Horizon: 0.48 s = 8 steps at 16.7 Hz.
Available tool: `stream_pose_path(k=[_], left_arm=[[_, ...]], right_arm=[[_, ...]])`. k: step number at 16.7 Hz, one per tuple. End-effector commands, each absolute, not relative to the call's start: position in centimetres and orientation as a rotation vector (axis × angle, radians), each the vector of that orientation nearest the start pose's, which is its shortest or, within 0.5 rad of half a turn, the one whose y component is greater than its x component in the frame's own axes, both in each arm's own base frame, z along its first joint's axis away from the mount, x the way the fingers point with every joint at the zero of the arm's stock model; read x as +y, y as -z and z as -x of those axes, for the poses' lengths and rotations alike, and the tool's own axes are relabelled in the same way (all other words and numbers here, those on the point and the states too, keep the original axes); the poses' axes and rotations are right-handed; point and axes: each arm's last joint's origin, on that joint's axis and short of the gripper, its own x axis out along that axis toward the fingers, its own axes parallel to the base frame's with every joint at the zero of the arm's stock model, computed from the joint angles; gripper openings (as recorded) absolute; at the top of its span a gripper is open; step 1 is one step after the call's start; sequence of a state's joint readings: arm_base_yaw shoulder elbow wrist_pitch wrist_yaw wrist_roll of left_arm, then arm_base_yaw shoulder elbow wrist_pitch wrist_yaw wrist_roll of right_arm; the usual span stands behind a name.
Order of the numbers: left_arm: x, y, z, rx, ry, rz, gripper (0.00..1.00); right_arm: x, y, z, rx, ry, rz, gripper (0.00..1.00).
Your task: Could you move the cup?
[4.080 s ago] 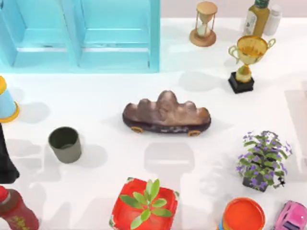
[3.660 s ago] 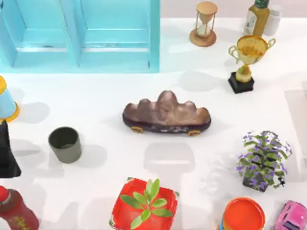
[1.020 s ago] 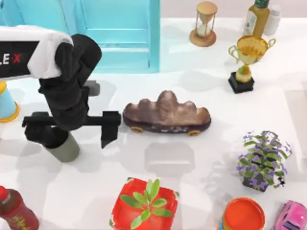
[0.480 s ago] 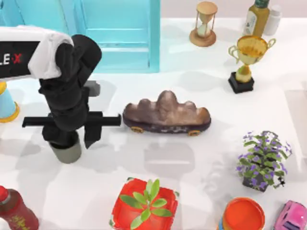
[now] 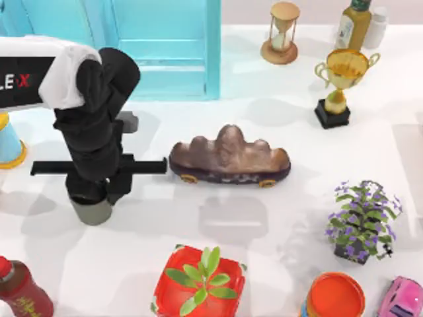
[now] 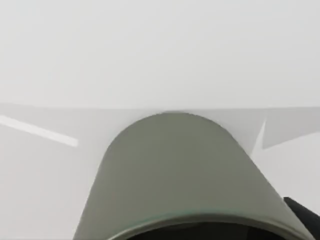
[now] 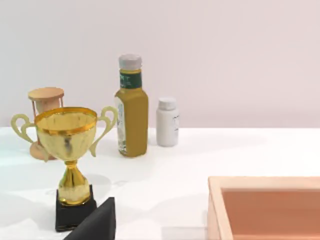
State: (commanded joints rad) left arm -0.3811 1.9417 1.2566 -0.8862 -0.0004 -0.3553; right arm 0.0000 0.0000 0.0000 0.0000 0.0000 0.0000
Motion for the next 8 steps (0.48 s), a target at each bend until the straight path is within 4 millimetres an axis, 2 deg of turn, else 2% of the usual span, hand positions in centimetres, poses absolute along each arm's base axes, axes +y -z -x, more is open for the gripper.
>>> stream_pose_path(k=[5,8], left_arm=[[-12.5,-14.4,-32.9,1.547,0.023,-0.010,0.00],[-10.5,-18.1,-35.3,1.400,0.051,0.020,0.00]], right_arm=[[-0.1,-16.0,-10.6,0.000,0.000,0.000,1.00],[-0.1,-16.0,-10.6,0.000,0.000,0.000,1.00]])
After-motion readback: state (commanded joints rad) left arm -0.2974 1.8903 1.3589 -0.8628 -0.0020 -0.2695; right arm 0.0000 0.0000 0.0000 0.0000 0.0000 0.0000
